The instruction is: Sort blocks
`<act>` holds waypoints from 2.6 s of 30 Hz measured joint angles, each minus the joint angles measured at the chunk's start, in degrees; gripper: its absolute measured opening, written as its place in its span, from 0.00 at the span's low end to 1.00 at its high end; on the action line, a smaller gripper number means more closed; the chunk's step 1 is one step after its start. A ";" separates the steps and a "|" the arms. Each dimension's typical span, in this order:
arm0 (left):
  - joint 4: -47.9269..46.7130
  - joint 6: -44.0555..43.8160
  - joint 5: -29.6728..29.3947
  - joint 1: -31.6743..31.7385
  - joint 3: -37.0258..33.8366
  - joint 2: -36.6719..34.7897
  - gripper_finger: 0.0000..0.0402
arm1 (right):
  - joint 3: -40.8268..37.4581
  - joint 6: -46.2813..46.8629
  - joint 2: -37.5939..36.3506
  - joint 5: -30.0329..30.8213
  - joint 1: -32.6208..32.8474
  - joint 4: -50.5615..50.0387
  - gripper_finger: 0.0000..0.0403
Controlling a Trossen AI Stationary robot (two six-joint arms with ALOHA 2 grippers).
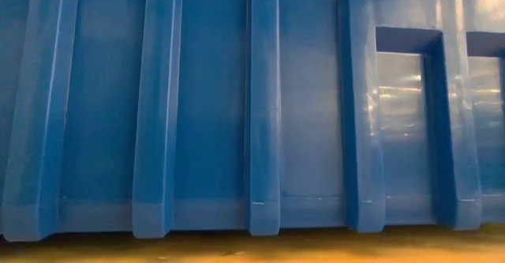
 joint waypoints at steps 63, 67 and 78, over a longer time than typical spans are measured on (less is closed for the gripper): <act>-6.69 6.49 -8.40 7.22 -4.15 4.77 0.00 | -7.98 40.52 -4.87 18.91 10.88 -9.86 0.00; -6.94 11.46 -8.60 10.32 -4.13 3.17 0.00 | -7.96 44.28 -5.03 18.09 12.86 -12.05 0.00; -2.06 23.82 -6.08 17.58 -4.13 -0.86 0.00 | -8.10 57.94 -1.69 26.02 12.11 -14.43 0.00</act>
